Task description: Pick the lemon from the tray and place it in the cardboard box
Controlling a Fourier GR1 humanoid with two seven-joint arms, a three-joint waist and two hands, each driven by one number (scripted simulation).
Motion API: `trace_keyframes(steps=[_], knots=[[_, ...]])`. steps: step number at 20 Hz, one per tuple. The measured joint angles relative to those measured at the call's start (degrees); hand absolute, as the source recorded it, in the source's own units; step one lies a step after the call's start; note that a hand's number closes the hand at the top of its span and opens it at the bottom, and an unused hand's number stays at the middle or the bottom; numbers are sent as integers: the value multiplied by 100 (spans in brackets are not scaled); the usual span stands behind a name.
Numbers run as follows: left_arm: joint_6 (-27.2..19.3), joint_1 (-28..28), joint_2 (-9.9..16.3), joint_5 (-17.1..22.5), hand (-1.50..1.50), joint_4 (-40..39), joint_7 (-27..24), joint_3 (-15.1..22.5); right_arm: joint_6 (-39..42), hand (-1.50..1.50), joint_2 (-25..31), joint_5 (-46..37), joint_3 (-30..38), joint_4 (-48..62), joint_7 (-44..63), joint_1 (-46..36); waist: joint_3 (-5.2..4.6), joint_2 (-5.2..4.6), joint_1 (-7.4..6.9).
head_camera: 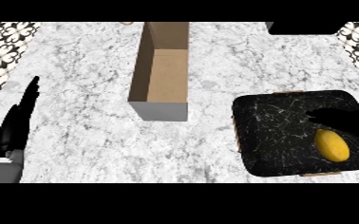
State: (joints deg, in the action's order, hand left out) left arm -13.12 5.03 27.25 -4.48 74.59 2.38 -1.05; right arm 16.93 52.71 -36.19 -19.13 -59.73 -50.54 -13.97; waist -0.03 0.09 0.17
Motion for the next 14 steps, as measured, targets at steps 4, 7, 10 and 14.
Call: trace_keyframes(steps=[4,7,10,14], knots=[[147,20,-14,-25,0,73,69,-85,48,-150,-180,-232,-10,-52,318,125,0,-3,-18],[220,-57,-47,-85,0,200,119,-162,101,150,-387,-412,38,-167,533,254,1,-3,-20],[227,28,-128,-180,0,122,131,-192,-108,150,-665,-570,193,-24,617,154,-6,-2,-21],[266,21,-158,-212,0,-95,-128,-314,-617,150,-908,-706,428,79,518,113,-35,6,-18]])
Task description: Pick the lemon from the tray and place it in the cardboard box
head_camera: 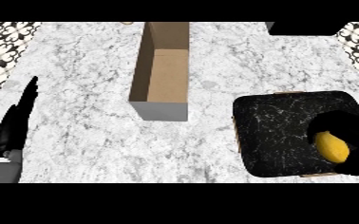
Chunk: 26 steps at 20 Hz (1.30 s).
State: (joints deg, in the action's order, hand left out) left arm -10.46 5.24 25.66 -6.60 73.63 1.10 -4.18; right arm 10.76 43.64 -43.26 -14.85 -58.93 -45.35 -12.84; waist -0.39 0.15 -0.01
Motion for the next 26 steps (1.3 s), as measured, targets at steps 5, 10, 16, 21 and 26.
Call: trace_keyframes(steps=[5,10,16,21,26], knots=[[-3,111,-98,-120,0,-120,-15,-25,-459,150,-148,-98,362,151,-133,-101,8,-6,9],[84,105,-94,-134,0,41,82,-40,-696,150,-457,-141,599,303,-11,-725,31,-28,-90],[166,468,-237,-226,0,75,209,196,-753,150,-1076,-454,565,1314,233,-2522,52,-143,-458],[178,464,-216,-250,0,89,224,173,-971,150,-1349,-257,955,2145,-175,-3596,55,-149,-468],[231,421,-170,-192,0,48,195,56,-1078,150,-1584,18,1260,2647,-885,-4311,50,-129,-388]])
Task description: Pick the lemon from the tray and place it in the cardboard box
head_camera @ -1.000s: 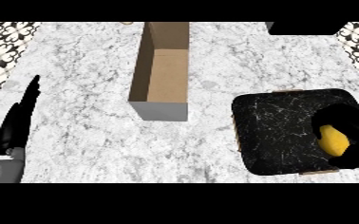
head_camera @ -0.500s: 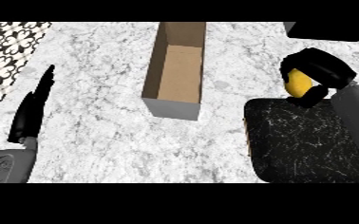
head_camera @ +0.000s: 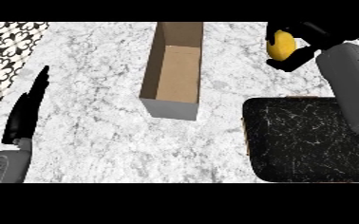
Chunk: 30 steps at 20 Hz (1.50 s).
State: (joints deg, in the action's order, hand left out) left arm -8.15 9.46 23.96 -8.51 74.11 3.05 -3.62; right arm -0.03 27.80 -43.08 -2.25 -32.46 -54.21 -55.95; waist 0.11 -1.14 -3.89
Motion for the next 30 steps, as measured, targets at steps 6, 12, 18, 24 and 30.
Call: trace_keyframes(steps=[6,12,18,24,30], knots=[[-95,-148,-70,-107,0,202,124,15,376,150,-436,155,77,492,-113,-820,-6,47,111],[23,-273,8,-44,0,212,57,-119,996,150,-1055,426,211,807,389,-1503,-11,71,176],[-7,-173,-35,-107,0,-18,-63,-194,1237,150,-1778,600,369,1082,1160,-2006,-15,72,223],[2,-210,-99,-158,0,28,-115,-177,1130,150,-2446,651,453,1505,1817,-2406,-16,45,147],[71,-56,-156,-216,0,103,-4,-97,786,150,-2701,891,210,1897,2140,-2611,-19,16,-31]])
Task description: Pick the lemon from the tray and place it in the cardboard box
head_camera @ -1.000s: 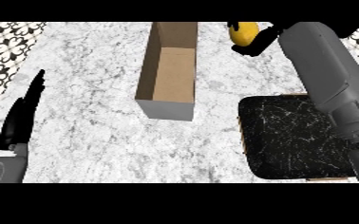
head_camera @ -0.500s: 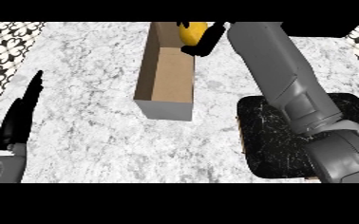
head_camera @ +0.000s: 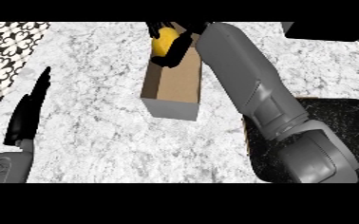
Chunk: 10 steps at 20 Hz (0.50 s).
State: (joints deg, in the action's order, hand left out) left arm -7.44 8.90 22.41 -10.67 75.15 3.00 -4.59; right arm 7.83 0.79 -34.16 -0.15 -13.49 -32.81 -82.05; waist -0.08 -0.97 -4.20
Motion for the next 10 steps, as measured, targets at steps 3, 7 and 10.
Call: trace_keyframes(steps=[3,7,10], knots=[[-10,85,-78,-56,0,30,69,81,-316,150,-40,34,-191,163,155,-5,-1,-22,-97],[44,228,-96,-94,0,-32,70,135,-409,-150,-64,229,-363,403,499,69,-5,-49,-255],[89,357,-110,-104,0,-110,44,159,-324,-150,-71,396,-414,548,709,131,-7,-79,-361]])
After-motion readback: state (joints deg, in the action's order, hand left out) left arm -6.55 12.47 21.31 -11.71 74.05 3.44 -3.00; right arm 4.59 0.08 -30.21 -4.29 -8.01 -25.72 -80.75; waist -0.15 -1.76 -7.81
